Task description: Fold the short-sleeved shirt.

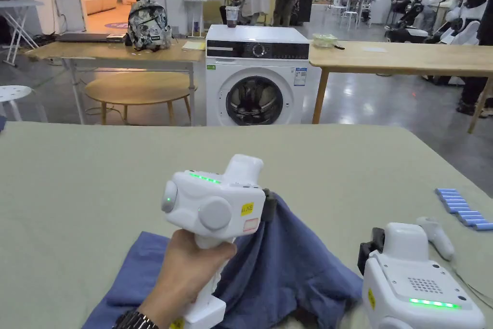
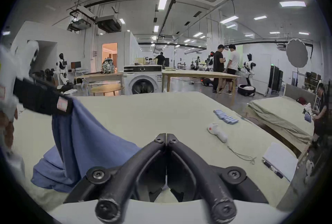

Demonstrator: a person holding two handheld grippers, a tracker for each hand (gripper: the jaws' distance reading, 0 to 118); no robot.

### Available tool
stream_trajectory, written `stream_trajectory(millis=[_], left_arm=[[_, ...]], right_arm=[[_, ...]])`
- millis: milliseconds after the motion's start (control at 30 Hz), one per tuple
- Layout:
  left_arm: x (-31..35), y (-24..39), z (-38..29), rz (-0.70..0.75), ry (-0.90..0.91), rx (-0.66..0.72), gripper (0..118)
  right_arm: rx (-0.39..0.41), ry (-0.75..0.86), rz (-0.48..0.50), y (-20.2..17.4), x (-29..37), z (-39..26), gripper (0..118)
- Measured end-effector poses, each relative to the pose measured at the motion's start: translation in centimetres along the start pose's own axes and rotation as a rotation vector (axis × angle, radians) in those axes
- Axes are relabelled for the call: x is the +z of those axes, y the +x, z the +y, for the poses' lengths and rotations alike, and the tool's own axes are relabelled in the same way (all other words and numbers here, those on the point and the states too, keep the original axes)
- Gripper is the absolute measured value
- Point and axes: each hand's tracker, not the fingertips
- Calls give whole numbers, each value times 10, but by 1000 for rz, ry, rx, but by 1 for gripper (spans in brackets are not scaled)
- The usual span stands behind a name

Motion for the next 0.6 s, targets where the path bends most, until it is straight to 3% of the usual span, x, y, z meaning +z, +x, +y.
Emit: stream_trajectory(millis=[67, 100, 200, 300, 367, 533, 600], left_arm=[[-5, -2, -17, -9, -25, 27, 1], [-5, -3, -24, -3, -25, 35, 6], [-2, -12, -37, 19, -39, 75, 37], [15, -24, -41, 26, -19, 103, 39], [33, -35, -40, 51, 21, 136, 53], [80, -59, -53, 166, 94, 165, 51], [96, -67, -64, 240, 99, 162, 42]], right_arm=[[-2, -11, 0, 0, -1, -5, 0], [-2, -17, 1, 0, -1, -7, 0], [3, -30, 10, -5, -3, -11, 0], [14, -31, 25, -13, -2, -10, 0], [21, -26, 37, -19, -1, -7, 0], [37, -8, 74, -37, -1, 2, 0], [47, -3, 89, -45, -2, 4, 0]])
